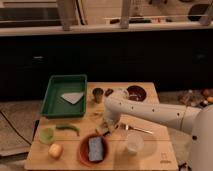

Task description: Place eraser in metal cup

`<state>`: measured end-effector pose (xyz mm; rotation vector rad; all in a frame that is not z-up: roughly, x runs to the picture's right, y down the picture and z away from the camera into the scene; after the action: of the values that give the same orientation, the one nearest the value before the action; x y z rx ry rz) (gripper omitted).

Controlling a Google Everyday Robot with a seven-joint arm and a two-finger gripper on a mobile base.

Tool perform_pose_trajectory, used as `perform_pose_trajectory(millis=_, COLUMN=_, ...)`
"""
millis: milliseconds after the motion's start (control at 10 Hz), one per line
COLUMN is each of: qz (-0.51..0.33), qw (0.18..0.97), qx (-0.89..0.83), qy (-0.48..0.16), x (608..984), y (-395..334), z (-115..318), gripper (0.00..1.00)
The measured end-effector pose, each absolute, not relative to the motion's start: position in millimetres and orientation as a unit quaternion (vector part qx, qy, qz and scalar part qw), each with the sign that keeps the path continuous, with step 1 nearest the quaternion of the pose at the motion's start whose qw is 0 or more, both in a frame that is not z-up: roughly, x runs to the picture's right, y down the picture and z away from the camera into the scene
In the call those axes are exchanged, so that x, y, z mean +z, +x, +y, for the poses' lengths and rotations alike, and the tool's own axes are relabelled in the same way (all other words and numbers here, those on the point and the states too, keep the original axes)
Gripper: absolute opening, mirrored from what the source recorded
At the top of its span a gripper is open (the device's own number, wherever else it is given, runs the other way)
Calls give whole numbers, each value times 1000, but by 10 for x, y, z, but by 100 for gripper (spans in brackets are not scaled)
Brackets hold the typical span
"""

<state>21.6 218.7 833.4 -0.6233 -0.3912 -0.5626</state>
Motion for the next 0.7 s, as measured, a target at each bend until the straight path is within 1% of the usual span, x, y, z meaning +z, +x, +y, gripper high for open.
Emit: perform_pose_trajectory(millis=700, qz=-165, qw=916, qx=-257, qy=-260, x=8080, y=467, z=1787, gripper=0)
